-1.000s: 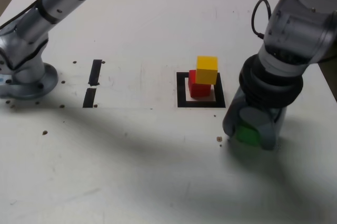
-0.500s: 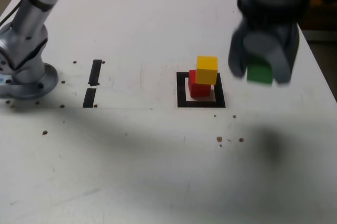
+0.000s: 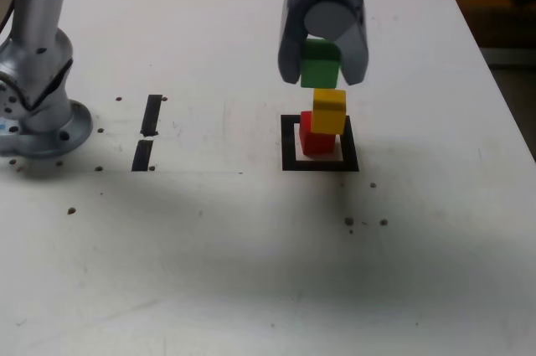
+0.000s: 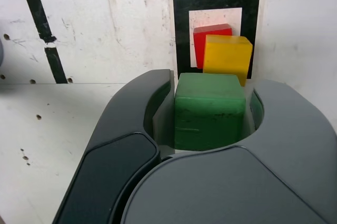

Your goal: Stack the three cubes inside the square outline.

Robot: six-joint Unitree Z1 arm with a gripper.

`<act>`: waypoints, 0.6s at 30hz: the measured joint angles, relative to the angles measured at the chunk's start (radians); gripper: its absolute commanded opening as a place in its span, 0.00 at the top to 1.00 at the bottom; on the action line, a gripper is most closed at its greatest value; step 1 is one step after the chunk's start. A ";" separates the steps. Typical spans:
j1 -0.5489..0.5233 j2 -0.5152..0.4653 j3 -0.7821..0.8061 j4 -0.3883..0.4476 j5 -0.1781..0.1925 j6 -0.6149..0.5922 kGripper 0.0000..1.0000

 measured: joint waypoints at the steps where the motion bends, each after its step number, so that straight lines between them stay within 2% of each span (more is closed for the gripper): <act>1: 0.002 0.000 0.001 0.000 -0.001 -0.002 0.83; 5: 0.013 0.006 0.011 -0.014 -0.015 -0.025 0.83; 18: 0.045 0.050 0.042 -0.050 -0.016 -0.034 0.82</act>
